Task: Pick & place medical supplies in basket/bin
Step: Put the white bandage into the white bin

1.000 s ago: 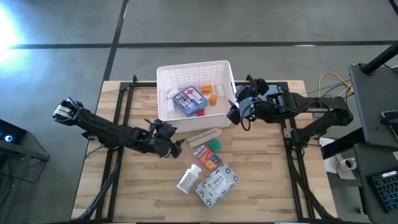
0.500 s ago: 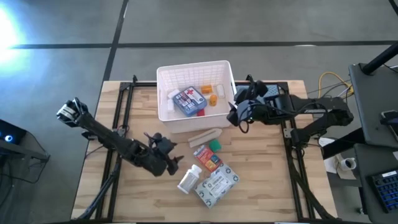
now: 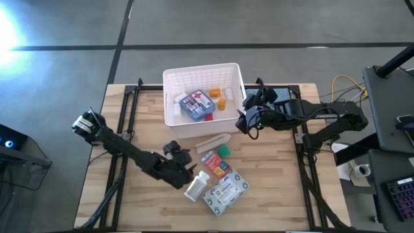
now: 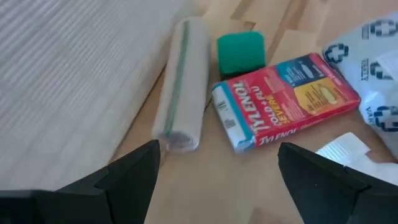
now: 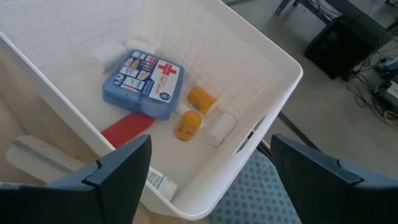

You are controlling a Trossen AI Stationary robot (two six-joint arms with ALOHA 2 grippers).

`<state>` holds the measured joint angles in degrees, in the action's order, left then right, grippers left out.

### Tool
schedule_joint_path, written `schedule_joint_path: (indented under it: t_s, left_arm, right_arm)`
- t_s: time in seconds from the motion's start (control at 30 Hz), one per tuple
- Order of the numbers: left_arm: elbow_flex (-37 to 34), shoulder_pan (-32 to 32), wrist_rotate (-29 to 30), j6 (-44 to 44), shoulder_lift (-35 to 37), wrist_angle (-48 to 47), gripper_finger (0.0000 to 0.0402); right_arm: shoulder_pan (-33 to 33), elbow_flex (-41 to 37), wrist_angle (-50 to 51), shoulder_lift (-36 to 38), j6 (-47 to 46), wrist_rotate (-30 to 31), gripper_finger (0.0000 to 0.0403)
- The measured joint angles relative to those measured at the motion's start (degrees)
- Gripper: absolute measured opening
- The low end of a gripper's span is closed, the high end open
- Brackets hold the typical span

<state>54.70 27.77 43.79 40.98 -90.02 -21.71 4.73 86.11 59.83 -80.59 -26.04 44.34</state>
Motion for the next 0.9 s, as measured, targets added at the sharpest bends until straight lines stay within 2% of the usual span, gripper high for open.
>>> schedule_joint_path:
  t_s: [0.17, 0.23, 0.4, 0.63, 0.9]
  left_arm:
    - [7.34, -2.34, 0.00, -11.29, -8.25, 0.07, 0.0304]
    - [9.58, -3.72, -0.15, -12.11, -10.91, -1.07, 0.0304]
    - [13.78, -7.22, -1.11, -10.00, -12.28, -12.29, 0.0304]
    - [13.57, -11.49, -10.00, -13.46, -12.81, -9.43, 0.0304]
    - [13.57, -16.01, -10.22, -17.04, -17.10, -9.69, 0.0304]
  right_arm:
    - [0.02, 0.00, 0.21, 0.36, 0.99, 0.04, 0.0320]
    - [0.01, -0.01, 0.41, 0.38, 1.78, 0.10, 0.0320]
    - [0.00, -0.02, 0.79, 0.38, 3.43, -1.59, 0.0320]
    - [0.00, -0.09, 4.45, 0.38, 2.81, -2.22, 0.0320]
    - [0.00, -0.13, 4.85, 0.38, 0.22, -2.25, 0.0320]
